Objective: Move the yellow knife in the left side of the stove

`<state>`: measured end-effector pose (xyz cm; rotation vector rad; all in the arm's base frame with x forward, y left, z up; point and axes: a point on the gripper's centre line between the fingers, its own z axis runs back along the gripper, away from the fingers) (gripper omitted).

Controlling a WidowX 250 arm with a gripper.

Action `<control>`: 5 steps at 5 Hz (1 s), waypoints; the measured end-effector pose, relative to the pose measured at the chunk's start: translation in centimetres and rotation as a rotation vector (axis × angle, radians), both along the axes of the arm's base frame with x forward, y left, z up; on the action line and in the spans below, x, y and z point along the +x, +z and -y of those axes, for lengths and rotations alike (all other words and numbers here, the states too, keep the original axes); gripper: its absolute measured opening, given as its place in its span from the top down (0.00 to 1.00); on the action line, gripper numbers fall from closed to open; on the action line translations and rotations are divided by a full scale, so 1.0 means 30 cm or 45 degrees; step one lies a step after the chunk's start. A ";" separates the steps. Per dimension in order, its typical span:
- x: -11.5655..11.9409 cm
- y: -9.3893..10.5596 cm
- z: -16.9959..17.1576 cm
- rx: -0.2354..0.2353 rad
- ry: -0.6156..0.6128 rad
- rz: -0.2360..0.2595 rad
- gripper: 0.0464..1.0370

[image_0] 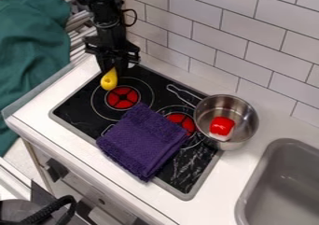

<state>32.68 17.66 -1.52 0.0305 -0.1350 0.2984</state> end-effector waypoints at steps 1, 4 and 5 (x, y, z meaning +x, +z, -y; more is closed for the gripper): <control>0.050 0.006 -0.030 0.030 -0.022 0.035 0.69; 0.035 -0.015 -0.024 0.028 -0.131 -0.014 0.06; 0.023 0.113 -0.014 0.077 -0.168 0.040 0.03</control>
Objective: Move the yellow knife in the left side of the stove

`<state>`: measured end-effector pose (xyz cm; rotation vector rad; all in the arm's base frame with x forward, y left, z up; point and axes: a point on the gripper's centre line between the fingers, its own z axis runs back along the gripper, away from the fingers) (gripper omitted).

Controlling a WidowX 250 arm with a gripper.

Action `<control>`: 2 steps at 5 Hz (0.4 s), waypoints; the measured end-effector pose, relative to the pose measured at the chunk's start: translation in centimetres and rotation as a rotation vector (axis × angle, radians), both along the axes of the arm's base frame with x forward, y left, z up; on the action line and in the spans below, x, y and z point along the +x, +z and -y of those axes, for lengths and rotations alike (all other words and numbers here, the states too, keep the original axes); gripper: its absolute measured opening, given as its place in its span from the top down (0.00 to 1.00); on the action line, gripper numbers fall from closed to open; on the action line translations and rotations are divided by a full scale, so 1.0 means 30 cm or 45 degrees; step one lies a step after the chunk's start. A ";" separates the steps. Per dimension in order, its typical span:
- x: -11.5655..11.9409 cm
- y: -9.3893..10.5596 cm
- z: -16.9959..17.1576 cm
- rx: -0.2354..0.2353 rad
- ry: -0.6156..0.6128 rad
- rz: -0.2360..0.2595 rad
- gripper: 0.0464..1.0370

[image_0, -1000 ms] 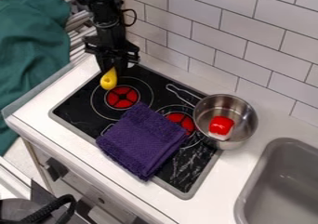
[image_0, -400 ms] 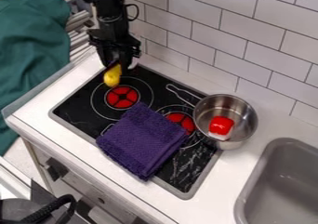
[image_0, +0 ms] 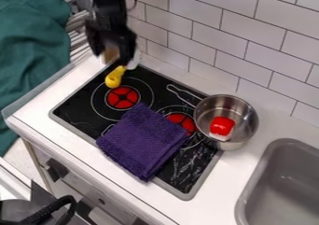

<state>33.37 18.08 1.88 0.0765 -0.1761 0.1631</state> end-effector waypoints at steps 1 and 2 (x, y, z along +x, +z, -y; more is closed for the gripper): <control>-0.053 0.098 0.084 -0.019 0.014 0.005 0.03; -0.108 0.137 0.185 -0.071 0.024 -0.015 0.03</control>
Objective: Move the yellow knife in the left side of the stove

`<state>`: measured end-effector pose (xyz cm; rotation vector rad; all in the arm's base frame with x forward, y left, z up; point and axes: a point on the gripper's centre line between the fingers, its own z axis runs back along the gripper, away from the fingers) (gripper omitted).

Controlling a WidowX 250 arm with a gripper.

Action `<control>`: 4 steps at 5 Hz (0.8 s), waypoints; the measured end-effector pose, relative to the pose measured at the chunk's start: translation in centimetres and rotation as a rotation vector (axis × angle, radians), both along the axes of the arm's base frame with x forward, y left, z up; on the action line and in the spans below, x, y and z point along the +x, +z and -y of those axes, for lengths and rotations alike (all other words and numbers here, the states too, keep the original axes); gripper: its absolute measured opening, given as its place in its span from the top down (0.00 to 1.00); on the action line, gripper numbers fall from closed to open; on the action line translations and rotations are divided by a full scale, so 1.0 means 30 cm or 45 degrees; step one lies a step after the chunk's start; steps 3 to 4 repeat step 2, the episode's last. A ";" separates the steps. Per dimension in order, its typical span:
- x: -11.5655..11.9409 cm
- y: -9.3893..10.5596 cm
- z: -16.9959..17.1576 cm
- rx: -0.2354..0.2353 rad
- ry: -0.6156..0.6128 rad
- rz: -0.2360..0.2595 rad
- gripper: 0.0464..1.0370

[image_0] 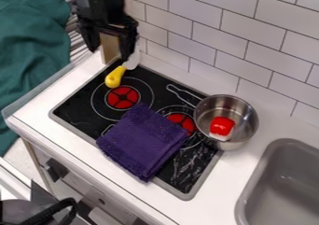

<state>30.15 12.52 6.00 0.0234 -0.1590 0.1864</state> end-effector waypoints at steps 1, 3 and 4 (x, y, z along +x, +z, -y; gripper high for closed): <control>-0.060 0.005 0.093 -0.042 0.017 -0.037 0.03; -0.102 -0.004 0.149 -0.066 0.012 -0.038 0.03; -0.102 -0.004 0.149 -0.066 0.012 -0.038 0.03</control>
